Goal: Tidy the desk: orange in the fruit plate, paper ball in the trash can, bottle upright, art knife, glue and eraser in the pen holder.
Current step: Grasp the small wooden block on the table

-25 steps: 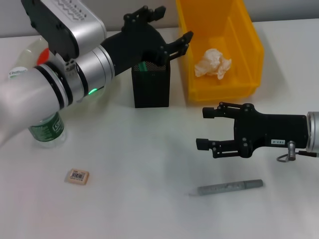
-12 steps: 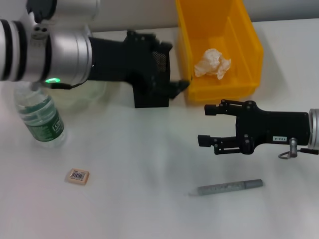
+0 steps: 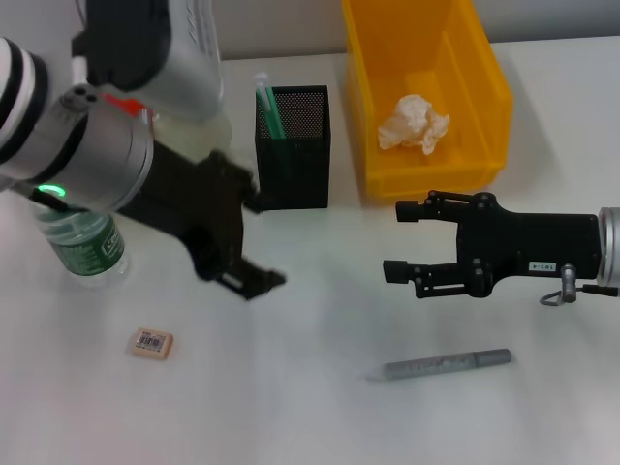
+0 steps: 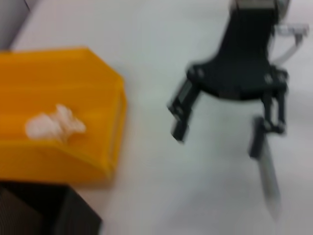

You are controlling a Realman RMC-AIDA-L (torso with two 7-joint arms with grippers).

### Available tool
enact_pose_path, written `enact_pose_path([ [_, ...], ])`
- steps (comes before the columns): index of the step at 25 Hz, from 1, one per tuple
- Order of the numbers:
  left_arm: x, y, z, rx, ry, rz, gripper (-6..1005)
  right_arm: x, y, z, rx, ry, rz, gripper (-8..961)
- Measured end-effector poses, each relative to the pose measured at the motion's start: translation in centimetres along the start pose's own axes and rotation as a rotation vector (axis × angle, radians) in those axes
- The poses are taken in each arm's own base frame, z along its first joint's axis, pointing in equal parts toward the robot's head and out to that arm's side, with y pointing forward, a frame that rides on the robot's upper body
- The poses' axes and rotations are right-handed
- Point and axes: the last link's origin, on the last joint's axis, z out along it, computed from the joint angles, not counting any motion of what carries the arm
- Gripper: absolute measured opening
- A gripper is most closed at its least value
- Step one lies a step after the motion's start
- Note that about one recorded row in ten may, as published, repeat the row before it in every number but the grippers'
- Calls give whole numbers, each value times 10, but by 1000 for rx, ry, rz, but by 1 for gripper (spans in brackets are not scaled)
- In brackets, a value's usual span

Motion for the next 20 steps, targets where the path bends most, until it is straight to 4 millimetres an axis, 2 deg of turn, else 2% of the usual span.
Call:
enact_pose_path([
  [2,-5,8,-1,-96,-168,-5,814,0,0,0,-3,1,-1,841],
  [7,-5,9,-1,-105,-185,-9,815,-1,0,1,-15,9,7,841],
  [8,-12,12,0,-155,-275,-63,815,-1,0,2,-20,15,8,841],
  [11,-20,13,7,-183,-355,-89,815,-2,0,5,-33,27,6,841],
  [20,-34,14,19,-221,-441,-36,814,-3,1,8,-45,26,6,841],
])
